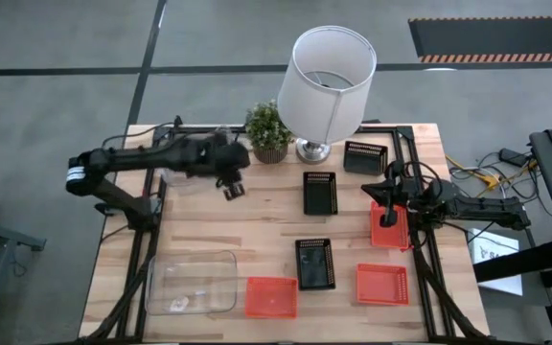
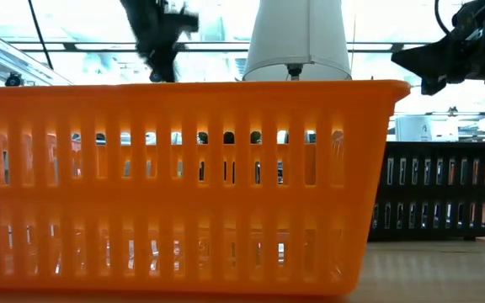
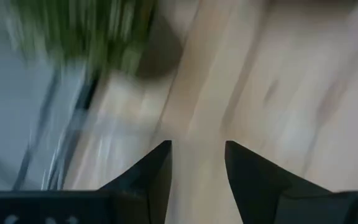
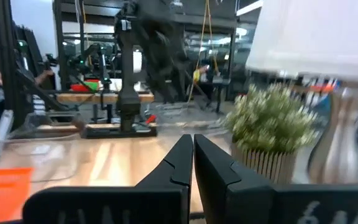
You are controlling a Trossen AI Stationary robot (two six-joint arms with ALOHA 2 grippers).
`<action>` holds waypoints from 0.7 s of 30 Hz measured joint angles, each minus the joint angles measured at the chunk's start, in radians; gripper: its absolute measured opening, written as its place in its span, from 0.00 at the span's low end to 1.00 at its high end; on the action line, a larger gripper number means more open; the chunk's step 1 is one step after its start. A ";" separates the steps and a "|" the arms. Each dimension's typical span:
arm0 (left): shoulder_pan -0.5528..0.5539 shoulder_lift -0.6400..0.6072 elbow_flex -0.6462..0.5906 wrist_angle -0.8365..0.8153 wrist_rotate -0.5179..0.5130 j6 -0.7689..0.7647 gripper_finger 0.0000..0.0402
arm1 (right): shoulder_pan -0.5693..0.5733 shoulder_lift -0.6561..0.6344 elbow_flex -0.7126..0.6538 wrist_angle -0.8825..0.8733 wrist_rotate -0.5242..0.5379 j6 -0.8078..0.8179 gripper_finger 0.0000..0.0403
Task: Stack baskets by color
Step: Stack the middle black bin into the top black bin
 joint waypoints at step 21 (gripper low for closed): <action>-0.419 -0.097 -0.416 1.476 -0.131 0.473 0.33 | 0.159 0.111 0.063 0.238 0.009 0.231 0.02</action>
